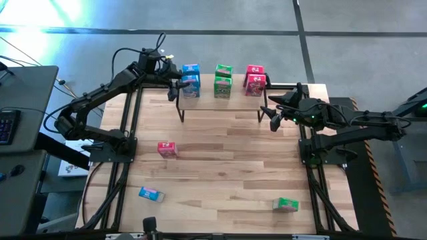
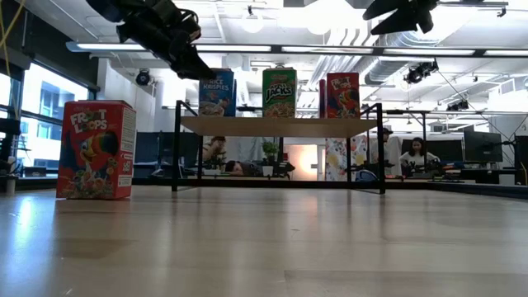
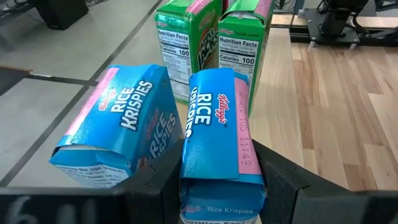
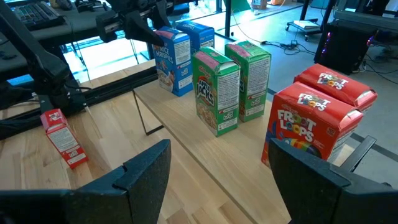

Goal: Stack cereal on shelf
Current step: Put the top blue cereal box aligned with the other blue cereal box on the shelf, then put the red cereal box aligned with the other red cereal boxes on the shelf

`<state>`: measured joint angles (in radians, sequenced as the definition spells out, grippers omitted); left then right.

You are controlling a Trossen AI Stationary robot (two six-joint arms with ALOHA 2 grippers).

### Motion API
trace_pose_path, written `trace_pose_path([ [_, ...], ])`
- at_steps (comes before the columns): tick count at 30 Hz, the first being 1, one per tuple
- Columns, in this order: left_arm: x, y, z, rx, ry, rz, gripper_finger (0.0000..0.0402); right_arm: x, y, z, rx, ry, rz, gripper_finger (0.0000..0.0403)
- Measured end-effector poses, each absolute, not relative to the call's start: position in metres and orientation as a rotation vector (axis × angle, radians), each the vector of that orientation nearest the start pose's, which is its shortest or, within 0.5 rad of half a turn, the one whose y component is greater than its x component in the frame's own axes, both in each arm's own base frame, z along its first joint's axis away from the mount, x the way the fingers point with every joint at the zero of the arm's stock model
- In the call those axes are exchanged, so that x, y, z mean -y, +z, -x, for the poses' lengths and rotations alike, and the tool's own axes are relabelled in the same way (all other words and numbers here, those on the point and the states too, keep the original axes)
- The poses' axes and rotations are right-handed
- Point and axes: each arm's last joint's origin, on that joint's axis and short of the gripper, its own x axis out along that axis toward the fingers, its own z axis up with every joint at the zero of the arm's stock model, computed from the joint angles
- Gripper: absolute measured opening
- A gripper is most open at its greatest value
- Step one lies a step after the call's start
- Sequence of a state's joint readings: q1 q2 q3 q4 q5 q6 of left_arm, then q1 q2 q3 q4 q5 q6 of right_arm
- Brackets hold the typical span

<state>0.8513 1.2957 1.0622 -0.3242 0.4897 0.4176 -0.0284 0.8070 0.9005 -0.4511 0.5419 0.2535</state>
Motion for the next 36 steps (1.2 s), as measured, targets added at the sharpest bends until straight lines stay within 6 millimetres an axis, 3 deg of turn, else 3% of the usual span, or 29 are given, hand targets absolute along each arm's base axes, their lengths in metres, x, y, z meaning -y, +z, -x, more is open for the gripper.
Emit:
trace_pose_path([
  [19, -0.201, 0.31, -0.193, -0.518, 0.291, -0.072, 0.0237, 0.02, 0.344, -0.162, -0.276, -0.604, -0.152, 0.0262],
  [29, -0.186, 0.335, -0.178, -0.457, 0.365, -0.117, 0.0247, 0.019, 0.345, -0.162, -0.276, -0.604, -0.152, 0.0262],
  [36, -0.163, 0.355, -0.157, -0.449, 0.456, -0.156, 0.0247, 0.019, 0.344, -0.162, -0.276, -0.604, -0.152, 0.0262],
])
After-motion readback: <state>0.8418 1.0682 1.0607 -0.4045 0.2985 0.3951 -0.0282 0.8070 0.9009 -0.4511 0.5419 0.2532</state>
